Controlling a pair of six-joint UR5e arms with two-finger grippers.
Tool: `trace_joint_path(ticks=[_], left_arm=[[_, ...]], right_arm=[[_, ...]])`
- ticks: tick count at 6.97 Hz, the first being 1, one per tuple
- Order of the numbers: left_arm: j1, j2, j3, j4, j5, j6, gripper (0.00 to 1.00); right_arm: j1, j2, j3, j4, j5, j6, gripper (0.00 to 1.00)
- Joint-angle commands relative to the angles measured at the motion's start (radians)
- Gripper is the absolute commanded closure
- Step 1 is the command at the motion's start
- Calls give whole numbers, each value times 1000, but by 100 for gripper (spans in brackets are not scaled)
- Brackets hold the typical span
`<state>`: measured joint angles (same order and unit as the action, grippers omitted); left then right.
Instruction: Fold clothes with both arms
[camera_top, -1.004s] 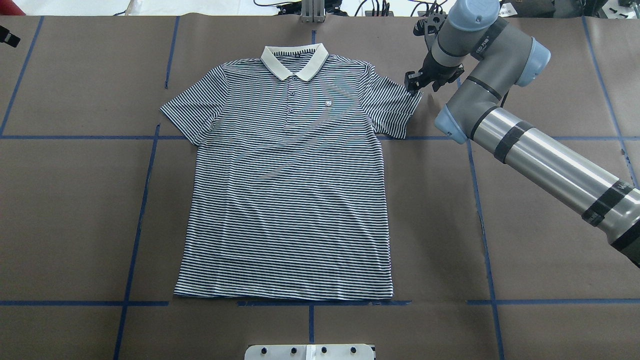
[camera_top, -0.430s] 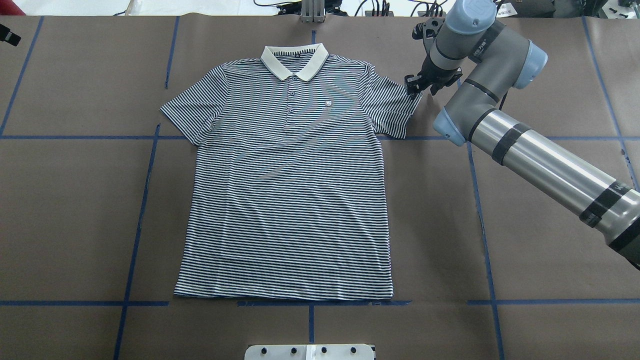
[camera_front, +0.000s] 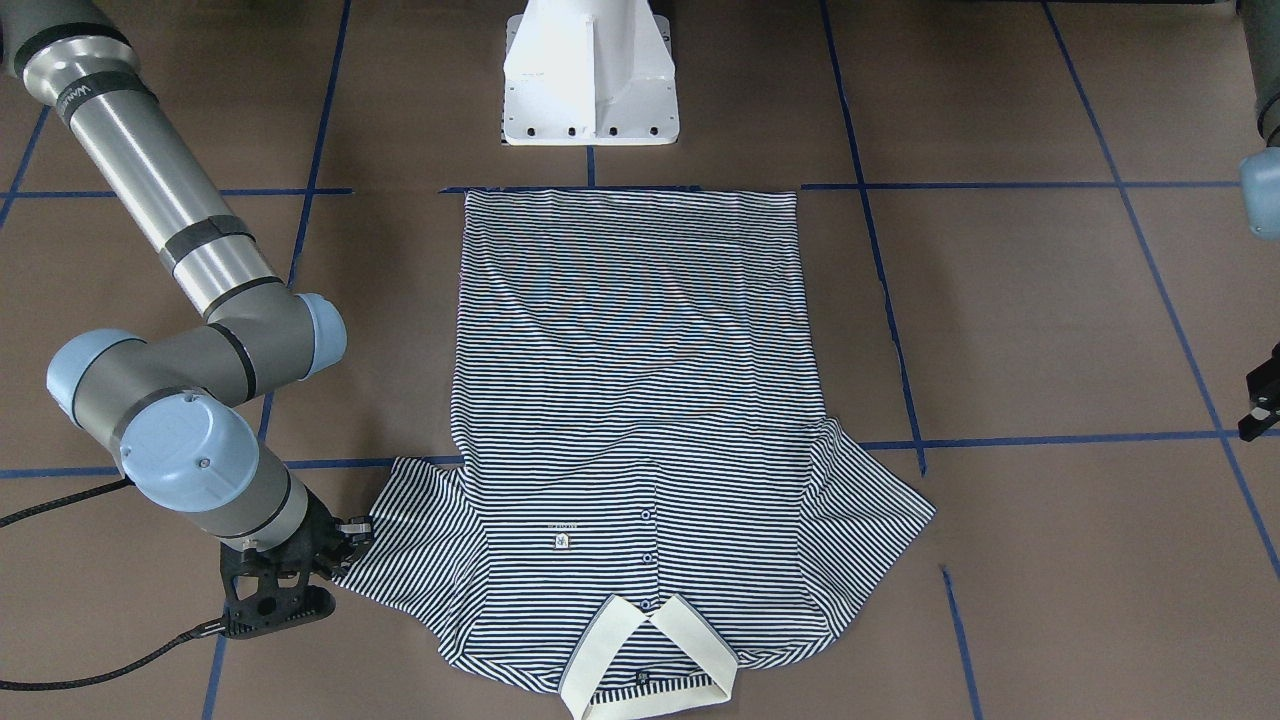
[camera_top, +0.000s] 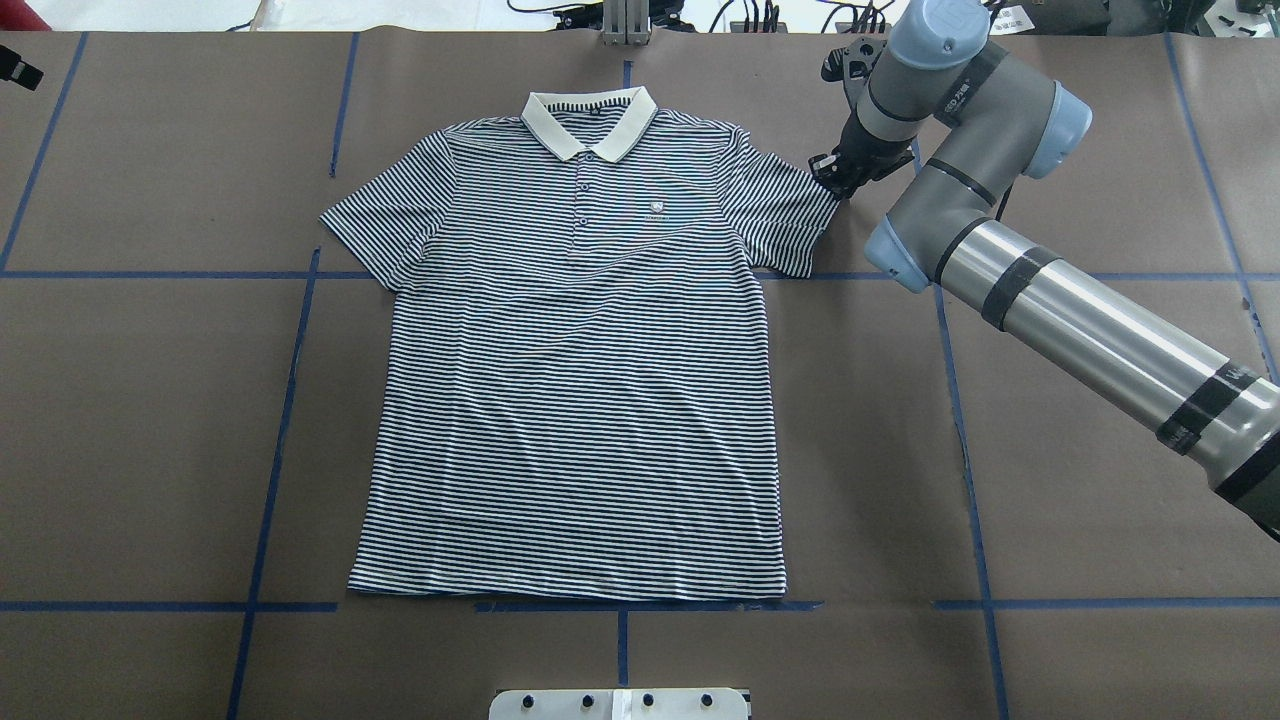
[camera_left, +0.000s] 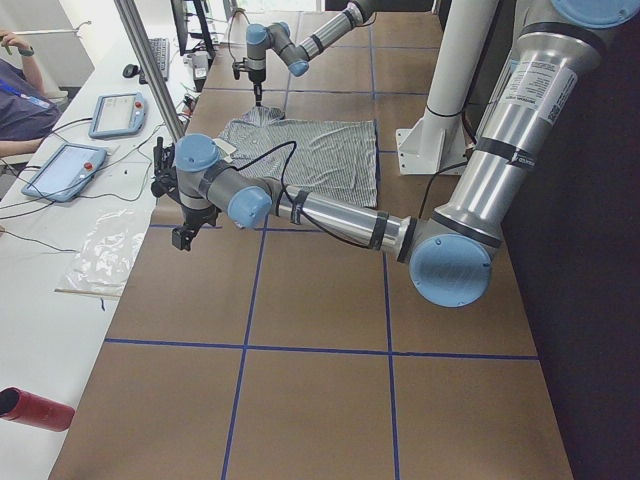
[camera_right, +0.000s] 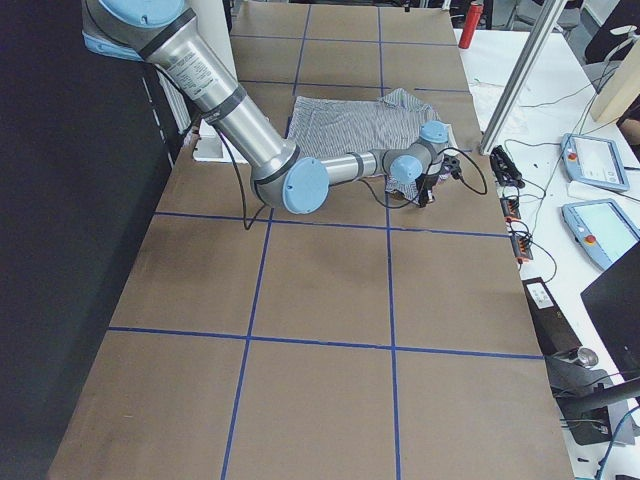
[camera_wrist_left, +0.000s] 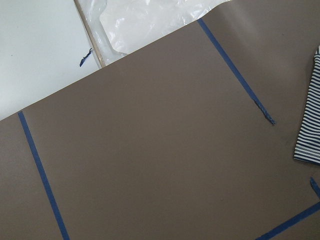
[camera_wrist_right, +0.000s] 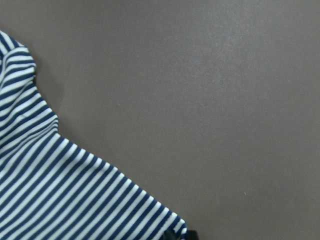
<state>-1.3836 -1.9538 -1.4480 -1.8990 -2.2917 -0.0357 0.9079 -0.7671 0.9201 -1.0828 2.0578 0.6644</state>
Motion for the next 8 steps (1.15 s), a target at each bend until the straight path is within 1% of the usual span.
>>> trace_joint_path(ticks=[1, 2, 3, 4, 5, 6, 7, 8], left_arm=[[0, -2, 1, -2, 0, -13, 0], [0, -7, 1, -2, 0, -24, 0], [0, -7, 1, 0, 0, -24, 0], [0, -7, 1, -2, 0, -24, 0], [0, -7, 3, -2, 0, -24, 0], [0, -5, 4, -2, 0, -24, 0], [0, -5, 4, -2, 0, -24, 0], [0, -5, 15, -2, 0, -21, 0]], right_arm=[[0, 3, 0, 0, 1, 1, 100], [3, 8, 5, 0, 1, 0, 100], [9, 18, 38, 0, 27, 3, 100], [19, 19, 115, -40, 86, 6, 100], [13, 26, 188, -119, 91, 20, 100], [-1, 49, 210, -123, 91, 81, 100], [-51, 84, 203, -124, 67, 165, 100], [-104, 148, 151, -118, -59, 194, 100]])
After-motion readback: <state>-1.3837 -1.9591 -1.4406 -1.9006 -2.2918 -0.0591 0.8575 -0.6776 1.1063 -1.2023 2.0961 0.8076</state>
